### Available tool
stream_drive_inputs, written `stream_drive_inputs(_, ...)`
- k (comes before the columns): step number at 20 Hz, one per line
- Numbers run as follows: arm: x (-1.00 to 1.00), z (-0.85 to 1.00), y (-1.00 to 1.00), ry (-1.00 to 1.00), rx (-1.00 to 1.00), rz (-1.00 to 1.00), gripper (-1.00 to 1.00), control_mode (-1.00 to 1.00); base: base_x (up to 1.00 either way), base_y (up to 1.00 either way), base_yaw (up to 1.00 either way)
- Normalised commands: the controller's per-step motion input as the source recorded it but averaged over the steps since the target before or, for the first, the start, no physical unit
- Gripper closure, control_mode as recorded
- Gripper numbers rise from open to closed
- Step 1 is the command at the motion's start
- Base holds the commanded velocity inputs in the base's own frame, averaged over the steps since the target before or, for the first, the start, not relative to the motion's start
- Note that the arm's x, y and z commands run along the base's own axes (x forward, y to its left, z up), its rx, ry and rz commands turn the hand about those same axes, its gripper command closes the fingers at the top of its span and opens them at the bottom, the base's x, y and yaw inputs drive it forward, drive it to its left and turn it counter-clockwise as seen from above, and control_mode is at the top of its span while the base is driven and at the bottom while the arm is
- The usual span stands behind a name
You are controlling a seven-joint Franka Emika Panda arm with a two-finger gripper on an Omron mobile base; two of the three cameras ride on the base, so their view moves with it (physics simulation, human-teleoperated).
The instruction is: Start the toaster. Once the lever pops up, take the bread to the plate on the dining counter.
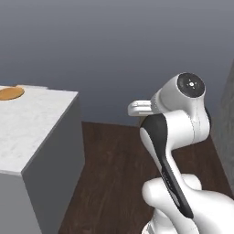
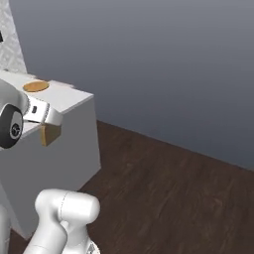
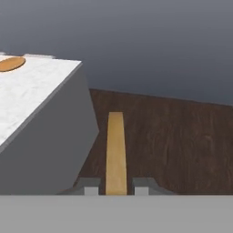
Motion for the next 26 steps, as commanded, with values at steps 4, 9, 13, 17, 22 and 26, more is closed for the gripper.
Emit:
stream_drive_inputs(4,0.0,0.0,0.0,0.0,0.0,0.0,1.0,1.0,1.0,0.25,-0.07)
stream_drive_inputs(9,0.0,0.0,0.0,0.0,0.0,0.0,1.0,1.0,1.0,0.2,-0.05)
stream_drive_inputs(13,0.0,0.0,0.0,0.0,0.0,0.0,1.0,1.0,1.0,0.04,-0.01)
stream_drive_inputs(17,0.0,0.0,0.0,0.0,0.0,0.0,1.0,1.0,1.0,0.0,0.02)
stream_drive_inputs(22,0.0,0.0,0.0,0.0,0.0,0.0,1.0,1.0,1.0,-0.21,0.25)
stream_drive_inputs(26,0.0,0.0,0.0,0.0,0.0,0.0,1.0,1.0,1.0,-0.18,0.44)
